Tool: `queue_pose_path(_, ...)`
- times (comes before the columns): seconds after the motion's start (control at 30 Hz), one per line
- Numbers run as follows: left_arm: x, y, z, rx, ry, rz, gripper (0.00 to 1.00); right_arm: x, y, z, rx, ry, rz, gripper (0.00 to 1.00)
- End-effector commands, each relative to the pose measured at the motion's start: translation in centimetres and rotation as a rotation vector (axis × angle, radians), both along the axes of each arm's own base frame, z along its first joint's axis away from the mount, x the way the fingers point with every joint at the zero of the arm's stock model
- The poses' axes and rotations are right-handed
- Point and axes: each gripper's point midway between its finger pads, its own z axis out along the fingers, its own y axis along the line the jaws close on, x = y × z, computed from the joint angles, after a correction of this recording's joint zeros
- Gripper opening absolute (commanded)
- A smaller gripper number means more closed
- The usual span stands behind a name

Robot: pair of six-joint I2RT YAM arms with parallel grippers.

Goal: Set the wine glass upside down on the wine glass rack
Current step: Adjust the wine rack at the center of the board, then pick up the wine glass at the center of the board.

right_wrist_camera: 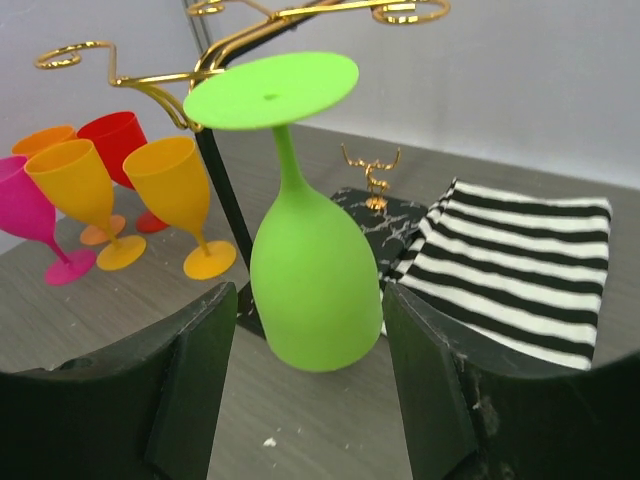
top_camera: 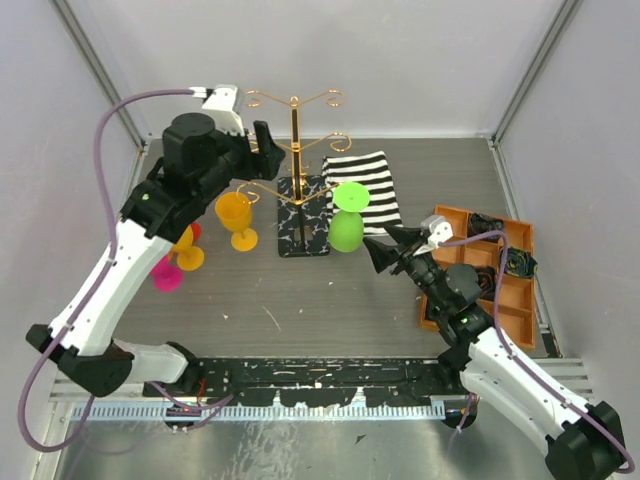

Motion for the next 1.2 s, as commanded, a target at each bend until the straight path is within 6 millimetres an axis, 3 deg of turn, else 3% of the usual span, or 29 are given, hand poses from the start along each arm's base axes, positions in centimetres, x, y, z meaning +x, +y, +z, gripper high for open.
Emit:
queue_pose_path(0.0,-1.9,4.5,4.6,0.029,-0.13,0.112,0.82,-0.6,-0.5,-0.8,0.021,0.154,-0.021,0.66)
queue_pose_path(0.1,-3.9,7.1,4.8,0.053,-0.121,0.172,0.82,-0.6,-0.7,-2.6,0.022,0.283,-0.045,0.67)
queue_pose_path(0.23,-6.8,10.0,3.2,0.049,-0.095,0.233,0.85,-1.3,0.2,-5.1,0.017,0.448,-0.005,0.74)
queue_pose_path(0.43,-11.0,14.3,-0.7,0.04,-0.042,0.337,0.87,-2.5,0.9,-7.5,-0.006,0.629,0.027,0.94)
queue_pose_path(0.63,-13.5,17.3,-6.1,0.098,0.071,0.437,0.91,-4.0,1.9,-9.8,0.01,0.773,0.083,1.0)
queue_pose_path(0.9,-14.3,17.5,-12.0,0.056,0.19,0.5,0.9,-4.1,1.6,-12.6,-0.004,0.841,0.052,1.0)
queue_pose_path(1.17,-14.9,17.9,-13.7,0.117,0.207,0.481,0.92,-4.6,2.2,-14.7,-0.031,0.836,0.106,1.0)
